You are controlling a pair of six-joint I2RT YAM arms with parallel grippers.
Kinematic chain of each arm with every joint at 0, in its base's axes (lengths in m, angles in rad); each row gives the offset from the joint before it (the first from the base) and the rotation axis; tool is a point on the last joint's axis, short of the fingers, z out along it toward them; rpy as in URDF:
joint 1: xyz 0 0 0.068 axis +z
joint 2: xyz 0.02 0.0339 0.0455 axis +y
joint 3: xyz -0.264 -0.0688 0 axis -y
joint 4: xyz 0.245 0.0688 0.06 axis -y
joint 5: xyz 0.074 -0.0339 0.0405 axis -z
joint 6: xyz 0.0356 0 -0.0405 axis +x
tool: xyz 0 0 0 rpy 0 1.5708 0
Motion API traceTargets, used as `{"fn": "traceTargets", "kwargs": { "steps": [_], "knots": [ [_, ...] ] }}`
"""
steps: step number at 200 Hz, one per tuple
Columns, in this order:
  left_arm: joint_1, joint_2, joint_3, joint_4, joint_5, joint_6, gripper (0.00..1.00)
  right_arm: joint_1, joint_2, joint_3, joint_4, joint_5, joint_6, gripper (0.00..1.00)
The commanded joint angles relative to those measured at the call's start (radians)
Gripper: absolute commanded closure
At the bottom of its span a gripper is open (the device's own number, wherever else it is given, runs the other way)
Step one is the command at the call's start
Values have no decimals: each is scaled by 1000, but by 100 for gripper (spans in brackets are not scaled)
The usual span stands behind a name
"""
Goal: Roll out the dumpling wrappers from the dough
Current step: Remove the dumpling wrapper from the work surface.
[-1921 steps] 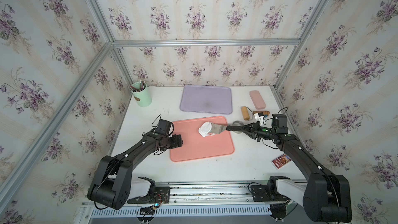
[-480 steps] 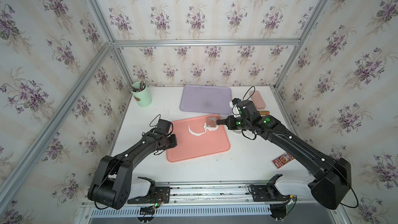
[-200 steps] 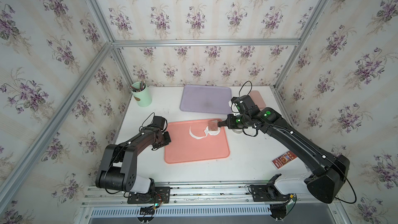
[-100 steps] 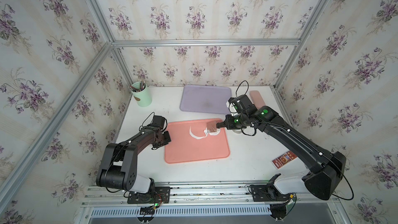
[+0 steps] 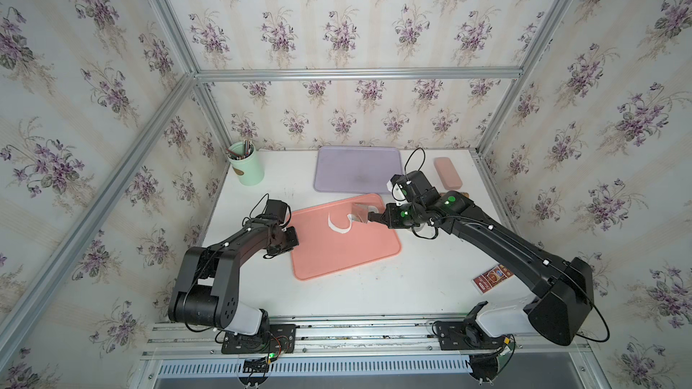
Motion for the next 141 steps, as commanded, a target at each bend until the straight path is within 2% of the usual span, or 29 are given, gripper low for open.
{"fn": "traceTargets", "kwargs": {
  "steps": [1, 23, 32, 96, 141],
  "knots": [
    [-2, 18, -4, -22, 12, -6, 100, 2, -6, -20, 66, -134, 35, 100],
    [-2, 13, -7, -18, 13, -8, 100, 4, -34, -90, 185, -241, 99, 100],
    [-2, 13, -7, -21, 13, -9, 100, 4, -44, -92, 206, -244, 119, 100],
    [-2, 2, -12, -19, 14, -10, 100, -16, -70, 80, -54, 211, 16, 100],
    [-2, 1, -14, -20, 15, -14, 100, -11, -10, 79, -6, 180, -29, 100]
  ]
}}
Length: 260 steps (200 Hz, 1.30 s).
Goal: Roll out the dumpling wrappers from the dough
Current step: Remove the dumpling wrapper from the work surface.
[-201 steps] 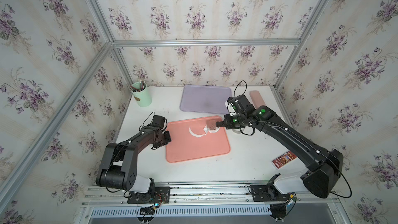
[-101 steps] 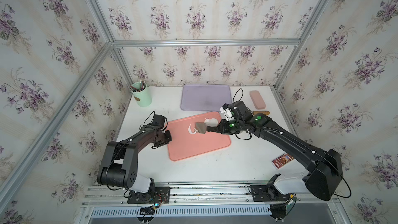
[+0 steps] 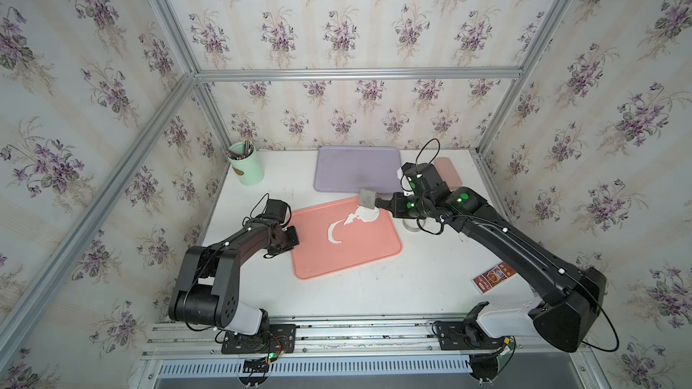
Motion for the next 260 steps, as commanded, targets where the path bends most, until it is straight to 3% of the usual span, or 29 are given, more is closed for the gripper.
{"fn": "traceTargets", "kwargs": {
  "steps": [1, 72, 128, 199, 233, 260],
  "knots": [
    [-2, 7, -11, -35, 5, -14, 100, 5, 19, 6, 25, 28, -38, 100],
    [-2, 0, -12, -35, 7, -16, 100, 5, 75, 5, 15, 64, -46, 100],
    [-2, 1, -12, -33, 9, -16, 100, 25, 90, 14, 65, 5, -52, 100],
    [-2, -5, -15, -34, 10, -19, 100, 54, 127, 6, -7, 122, -54, 100],
    [-2, -6, -15, -35, 6, -20, 100, 54, 51, 1, 69, -2, -33, 100],
    [-2, -6, -17, -32, 7, -22, 100, 53, 43, 42, 37, 103, -52, 100]
  ]
}}
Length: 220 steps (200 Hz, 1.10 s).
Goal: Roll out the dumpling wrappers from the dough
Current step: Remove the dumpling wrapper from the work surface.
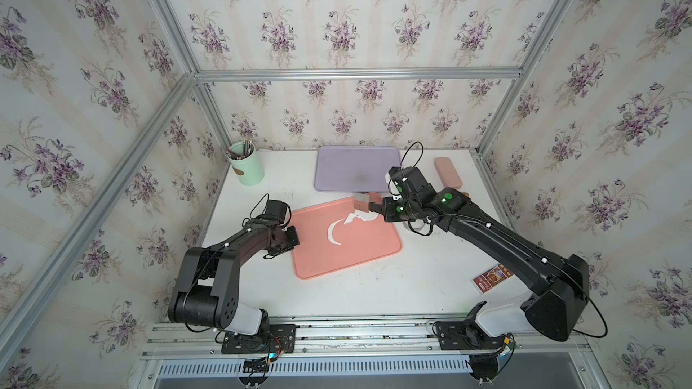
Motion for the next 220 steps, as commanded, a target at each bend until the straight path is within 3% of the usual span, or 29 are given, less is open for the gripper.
{"fn": "traceTargets", "kwargs": {
  "steps": [1, 72, 149, 220],
  "knots": [
    [-2, 3, -8, -41, 5, -11, 100, 0, -7, 26, -1, 72, -3, 100],
    [-2, 2, -9, -40, 12, -9, 100, 0, 70, 19, -2, 152, -33, 100],
    [-2, 7, -9, -35, 18, -9, 100, 1, 89, 17, 45, 60, -48, 100],
    [-2, 9, -8, -35, 21, -10, 100, 28, 75, -22, -47, 12, -8, 100]
  ]
}}
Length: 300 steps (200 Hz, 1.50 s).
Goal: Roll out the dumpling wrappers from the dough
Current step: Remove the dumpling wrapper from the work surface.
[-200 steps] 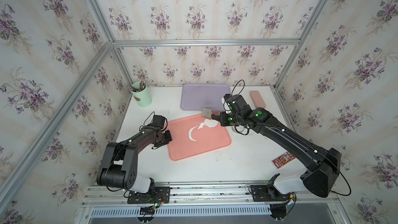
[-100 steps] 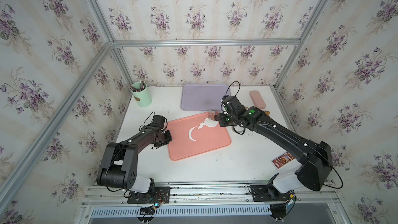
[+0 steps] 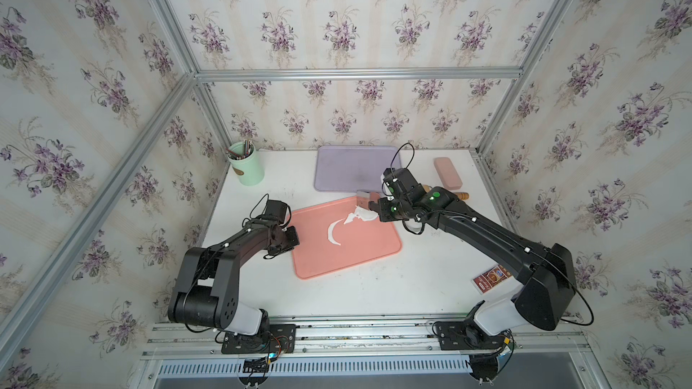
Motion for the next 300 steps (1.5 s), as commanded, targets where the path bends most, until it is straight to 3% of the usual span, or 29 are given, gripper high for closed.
{"fn": "traceTargets", "kwargs": {
  "steps": [1, 36, 61, 121, 242, 300],
  "knots": [
    [-2, 9, -6, -39, 19, -10, 100, 16, -7, -5, -76, -40, 21, 100],
    [-2, 12, -5, -35, 21, -14, 100, 24, -49, -15, -123, 22, 48, 100],
    [-2, 15, -4, -29, 22, -17, 100, 24, -91, -26, -15, -86, 51, 100],
    [-2, 15, -9, -24, 28, -17, 100, 7, -42, 43, -77, 151, 42, 100],
    [-2, 14, -12, -22, 31, -15, 100, 7, -13, 38, -31, 41, 33, 100],
    [-2, 14, -12, -23, 30, -21, 100, 18, -32, 13, -108, 43, 68, 100]
  ]
}}
